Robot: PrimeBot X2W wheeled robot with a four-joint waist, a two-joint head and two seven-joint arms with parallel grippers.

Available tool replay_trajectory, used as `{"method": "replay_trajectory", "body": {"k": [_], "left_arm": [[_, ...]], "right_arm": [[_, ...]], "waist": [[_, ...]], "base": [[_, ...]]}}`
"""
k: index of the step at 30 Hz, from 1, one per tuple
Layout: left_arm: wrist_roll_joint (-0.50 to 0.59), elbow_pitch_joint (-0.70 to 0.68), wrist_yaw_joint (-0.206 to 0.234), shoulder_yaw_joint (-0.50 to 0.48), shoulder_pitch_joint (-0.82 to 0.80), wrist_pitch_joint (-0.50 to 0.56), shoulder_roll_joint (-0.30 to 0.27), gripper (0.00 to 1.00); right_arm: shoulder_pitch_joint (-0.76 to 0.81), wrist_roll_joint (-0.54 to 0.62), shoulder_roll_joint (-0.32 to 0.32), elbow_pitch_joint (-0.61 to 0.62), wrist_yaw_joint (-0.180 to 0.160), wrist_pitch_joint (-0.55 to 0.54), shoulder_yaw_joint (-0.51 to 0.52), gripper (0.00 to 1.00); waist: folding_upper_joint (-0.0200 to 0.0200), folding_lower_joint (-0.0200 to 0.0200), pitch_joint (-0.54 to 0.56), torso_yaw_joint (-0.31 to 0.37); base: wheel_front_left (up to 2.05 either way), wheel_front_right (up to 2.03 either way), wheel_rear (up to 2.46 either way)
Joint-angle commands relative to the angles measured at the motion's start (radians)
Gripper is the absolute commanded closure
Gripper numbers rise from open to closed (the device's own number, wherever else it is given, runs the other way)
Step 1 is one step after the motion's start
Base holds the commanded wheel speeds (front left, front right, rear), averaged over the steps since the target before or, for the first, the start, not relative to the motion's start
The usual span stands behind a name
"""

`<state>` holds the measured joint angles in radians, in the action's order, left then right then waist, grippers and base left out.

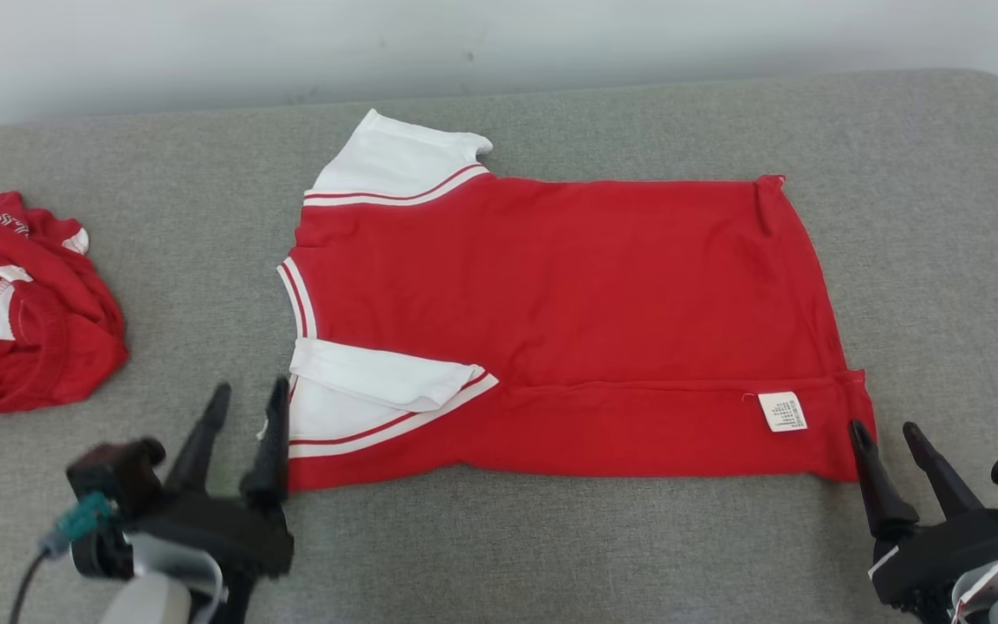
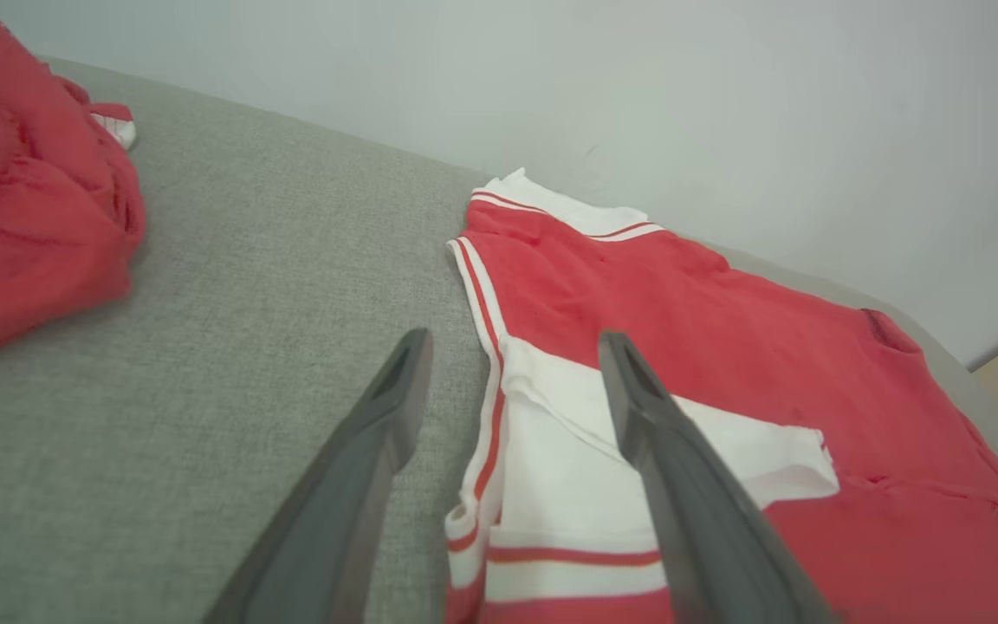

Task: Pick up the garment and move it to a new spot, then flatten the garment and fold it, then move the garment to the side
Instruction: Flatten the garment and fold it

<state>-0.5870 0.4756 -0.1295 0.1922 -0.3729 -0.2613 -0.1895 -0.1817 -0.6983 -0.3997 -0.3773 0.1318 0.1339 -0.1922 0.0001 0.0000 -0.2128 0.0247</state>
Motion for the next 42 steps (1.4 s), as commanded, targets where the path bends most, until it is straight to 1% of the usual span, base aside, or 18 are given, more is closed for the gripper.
{"method": "replay_trajectory", "body": {"k": [1, 6, 10, 14, 15, 16, 17, 18, 23, 28, 35, 38, 42], "left_arm": [[0.02, -0.006, 0.0, 0.007, 0.034, -0.004, -0.005, 0.0], [0.024, 0.011, 0.0, 0.039, 0.097, -0.004, -0.001, 0.0], [0.033, 0.038, 0.0, 0.066, 0.098, -0.004, -0.003, 0.0], [0.032, 0.081, 0.0, 0.077, 0.082, -0.003, 0.001, 0.0], [0.023, 0.093, 0.0, 0.081, 0.08, -0.003, 0.005, 0.0], [0.018, 0.105, 0.0, 0.084, 0.079, -0.003, 0.006, 0.52], [0.012, 0.117, 0.0, 0.087, 0.078, -0.002, 0.005, 0.76], [0.006, 0.126, 0.0, 0.089, 0.076, -0.002, 0.004, 1.0], [-0.003, 0.14, 0.0, 0.099, 0.071, -0.003, -0.003, 1.0], [-0.001, 0.13, 0.0, 0.098, 0.104, -0.003, -0.005, 1.0], [0.007, 0.047, 0.002, 0.061, 0.232, -0.003, 0.01, 1.0], [0.019, 0.002, 0.006, 0.051, 0.298, -0.003, 0.022, 1.0], [0.027, -0.048, 0.014, 0.052, 0.368, -0.003, 0.039, 1.0]], "right_arm": [[0.01, 0.01, -0.007, -0.011, -0.002, 0.01, -0.004, 0.0], [-0.004, 0.03, 0.005, -0.06, -0.002, 0.026, -0.015, 0.0], [-0.026, 0.041, 0.007, -0.107, -0.002, 0.022, -0.02, 0.0], [-0.053, 0.046, 0.023, -0.153, -0.002, 0.029, -0.032, 0.0], [-0.06, 0.046, 0.028, -0.167, -0.002, 0.03, -0.038, 0.02], [-0.069, 0.043, 0.033, -0.178, -0.002, 0.031, -0.044, 0.64], [-0.079, 0.038, 0.039, -0.19, -0.002, 0.033, -0.048, 0.86], [-0.088, 0.033, 0.044, -0.204, -0.002, 0.035, -0.053, 1.0], [-0.107, 0.01, 0.06, -0.25, -0.002, 0.058, -0.08, 1.0], [-0.077, -0.011, 0.053, -0.256, -0.002, 0.076, -0.109, 1.0], [0.019, -0.045, 0.01, -0.183, -0.002, 0.084, -0.134, 1.0], [0.074, -0.054, -0.017, -0.143, -0.002, 0.07, -0.118, 1.0], [0.144, -0.058, -0.036, -0.089, -0.002, 0.041, -0.084, 1.0]], "waist": [[-0.0001, 0.0, 0.002, -0.005], [-0.0001, 0.0, -0.006, -0.012], [-0.0001, 0.0, -0.013, -0.015], [-0.0001, 0.0, -0.016, -0.01], [-0.0001, 0.0, -0.016, -0.009], [-0.0001, 0.0, -0.014, -0.007], [-0.0001, 0.0, -0.013, -0.006], [-0.0001, 0.0, -0.01, -0.005], [-0.0001, 0.0, 0.03, -0.012], [-0.0001, 0.0, 0.08, -0.025], [-0.0001, 0.0, 0.142, -0.044], [-0.0001, 0.0, 0.154, -0.051], [-0.0001, 0.0, 0.158, -0.057]], "base": [[0.0, 0.0, 0.0], [0.0, 0.0, 0.0], [0.0, 0.0, 0.0], [0.0, 0.0, 0.0], [0.0, 0.0, 0.0], [0.0, 0.0, 0.0], [0.0, 0.0, 0.0], [0.0, 0.0, 0.0], [0.0, 0.0, 0.0], [0.0, 0.0, 0.0], [0.0, 0.0, 0.0], [0.0, 0.0, 0.0], [0.0, 0.0, 0.0]]}}
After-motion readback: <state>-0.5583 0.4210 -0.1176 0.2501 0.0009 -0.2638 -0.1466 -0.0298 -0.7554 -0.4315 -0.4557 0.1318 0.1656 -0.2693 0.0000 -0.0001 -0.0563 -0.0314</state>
